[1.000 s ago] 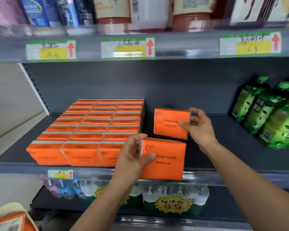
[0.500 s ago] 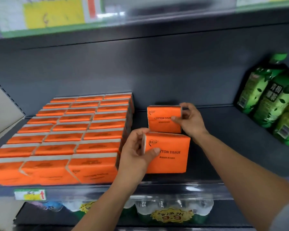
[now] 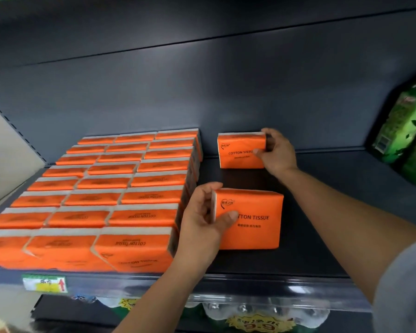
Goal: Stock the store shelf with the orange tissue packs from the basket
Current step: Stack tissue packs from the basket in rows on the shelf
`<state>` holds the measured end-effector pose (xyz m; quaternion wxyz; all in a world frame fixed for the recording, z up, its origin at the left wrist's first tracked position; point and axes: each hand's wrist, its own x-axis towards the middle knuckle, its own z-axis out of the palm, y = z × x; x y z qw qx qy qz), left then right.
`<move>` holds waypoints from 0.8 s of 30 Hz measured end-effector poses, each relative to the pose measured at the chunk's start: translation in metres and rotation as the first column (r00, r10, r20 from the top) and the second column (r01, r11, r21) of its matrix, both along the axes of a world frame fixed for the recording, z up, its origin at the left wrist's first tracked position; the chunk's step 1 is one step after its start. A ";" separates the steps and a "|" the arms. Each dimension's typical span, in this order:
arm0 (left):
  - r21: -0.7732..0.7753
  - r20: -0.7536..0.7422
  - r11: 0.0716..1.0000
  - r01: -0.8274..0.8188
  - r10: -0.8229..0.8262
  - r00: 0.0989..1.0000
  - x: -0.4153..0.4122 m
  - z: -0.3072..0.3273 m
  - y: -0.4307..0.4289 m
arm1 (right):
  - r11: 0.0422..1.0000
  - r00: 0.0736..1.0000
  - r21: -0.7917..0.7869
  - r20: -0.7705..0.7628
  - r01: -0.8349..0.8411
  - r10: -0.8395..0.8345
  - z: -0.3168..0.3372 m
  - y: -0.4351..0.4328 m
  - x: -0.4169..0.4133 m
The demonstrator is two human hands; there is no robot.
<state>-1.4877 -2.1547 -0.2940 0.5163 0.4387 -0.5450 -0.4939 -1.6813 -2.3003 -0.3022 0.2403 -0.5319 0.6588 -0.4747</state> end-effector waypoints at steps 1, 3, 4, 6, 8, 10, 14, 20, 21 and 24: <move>-0.001 -0.001 1.000 0.003 -0.003 1.000 0.000 0.000 0.000 | 1.000 1.000 -0.002 -0.010 0.010 -0.010 0.000 -0.003 0.000; 0.003 -0.006 1.000 0.009 -0.009 1.000 0.001 -0.001 0.000 | 1.000 1.000 -0.006 -0.018 0.022 -0.022 -0.001 -0.007 0.001; 0.006 -0.008 1.000 0.014 -0.014 1.000 0.001 -0.001 0.000 | 1.000 1.000 -0.007 -0.020 0.024 -0.024 -0.001 -0.009 0.002; 0.012 -0.002 1.000 0.015 -0.015 1.000 0.002 -0.001 -0.001 | 0.999 0.999 -0.012 -0.034 0.032 -0.032 -0.001 -0.012 0.004; 0.011 0.007 1.000 0.008 -0.008 1.000 0.002 0.000 -0.002 | 0.999 0.997 -0.013 -0.062 0.043 -0.044 0.000 -0.015 0.005; 0.003 0.009 1.000 0.001 -0.001 1.000 0.003 0.001 -0.004 | 0.999 0.994 -0.013 -0.096 0.047 -0.048 0.000 -0.017 0.007; -0.001 0.005 1.000 -0.001 0.001 1.000 0.003 0.001 -0.007 | 0.998 0.986 -0.030 -0.156 0.058 -0.062 0.000 -0.020 0.009; 0.001 0.007 1.000 0.007 -0.007 1.000 0.004 0.001 -0.010 | 0.996 0.971 -0.033 -0.221 0.087 -0.092 0.001 -0.025 0.009; 0.001 0.009 1.000 0.005 -0.005 1.000 0.004 0.001 -0.010 | 0.995 0.969 -0.036 -0.228 0.089 -0.095 0.001 -0.025 0.010; 0.004 0.011 1.000 0.000 -0.001 1.000 0.004 0.002 -0.013 | 0.994 0.966 -0.052 -0.234 0.098 -0.107 0.000 -0.025 0.011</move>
